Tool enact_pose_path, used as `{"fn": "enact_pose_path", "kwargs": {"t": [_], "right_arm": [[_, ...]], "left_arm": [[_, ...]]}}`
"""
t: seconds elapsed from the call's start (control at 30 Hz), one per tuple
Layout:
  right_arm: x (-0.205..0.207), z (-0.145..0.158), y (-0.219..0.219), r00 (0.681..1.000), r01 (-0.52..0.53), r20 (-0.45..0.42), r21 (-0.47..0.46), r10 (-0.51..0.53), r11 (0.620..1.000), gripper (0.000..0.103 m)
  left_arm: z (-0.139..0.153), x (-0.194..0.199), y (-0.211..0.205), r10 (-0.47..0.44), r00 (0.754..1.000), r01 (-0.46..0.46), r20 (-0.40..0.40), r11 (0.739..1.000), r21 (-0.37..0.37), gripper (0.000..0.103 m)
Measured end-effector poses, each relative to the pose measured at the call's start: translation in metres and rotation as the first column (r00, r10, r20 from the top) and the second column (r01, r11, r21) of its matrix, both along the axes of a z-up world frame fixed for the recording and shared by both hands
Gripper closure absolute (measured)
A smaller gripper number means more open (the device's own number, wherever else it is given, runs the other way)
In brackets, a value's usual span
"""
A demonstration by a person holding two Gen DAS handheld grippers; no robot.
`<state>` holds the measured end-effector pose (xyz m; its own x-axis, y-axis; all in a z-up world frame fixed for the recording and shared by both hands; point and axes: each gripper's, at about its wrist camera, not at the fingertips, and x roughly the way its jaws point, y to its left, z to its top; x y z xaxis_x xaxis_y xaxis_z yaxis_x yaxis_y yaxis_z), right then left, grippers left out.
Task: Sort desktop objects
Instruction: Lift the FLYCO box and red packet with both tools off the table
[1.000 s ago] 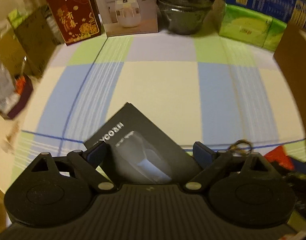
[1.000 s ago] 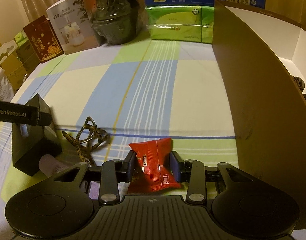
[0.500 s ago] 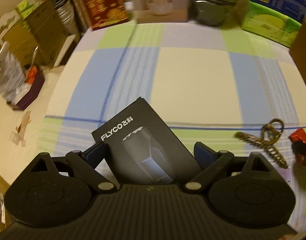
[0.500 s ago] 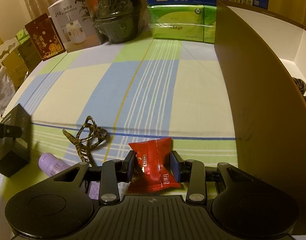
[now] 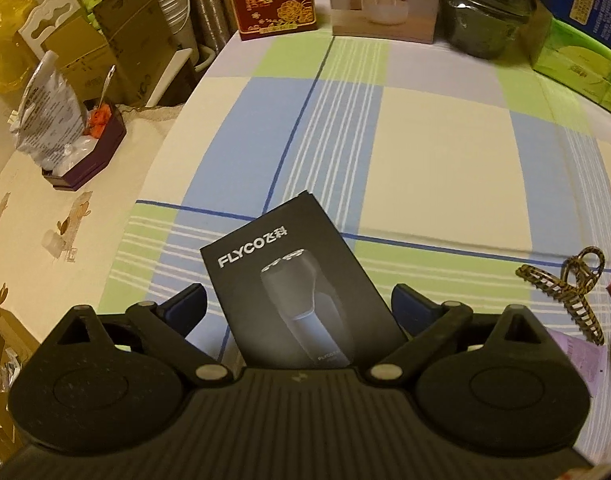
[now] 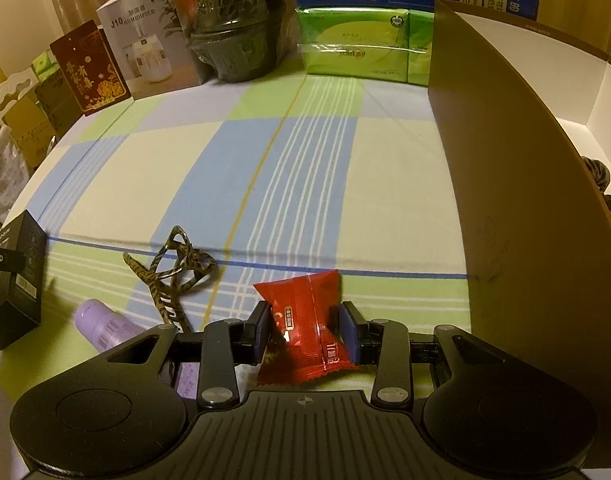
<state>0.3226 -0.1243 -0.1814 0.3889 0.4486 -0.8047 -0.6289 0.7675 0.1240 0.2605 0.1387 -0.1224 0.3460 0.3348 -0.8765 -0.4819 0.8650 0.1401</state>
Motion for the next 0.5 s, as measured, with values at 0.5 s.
{"fn": "enact_pose_path", "kwargs": {"t": [0.5], "right_arm": [[-0.001,0.001,-0.004,1.0,-0.001,0.003,-0.01,0.001,1.0,0.068]], "left_arm": [[-0.017,-0.009,0.013,0.017,1.0,-0.017,-0.001,0.996,-0.09,0.013]]}}
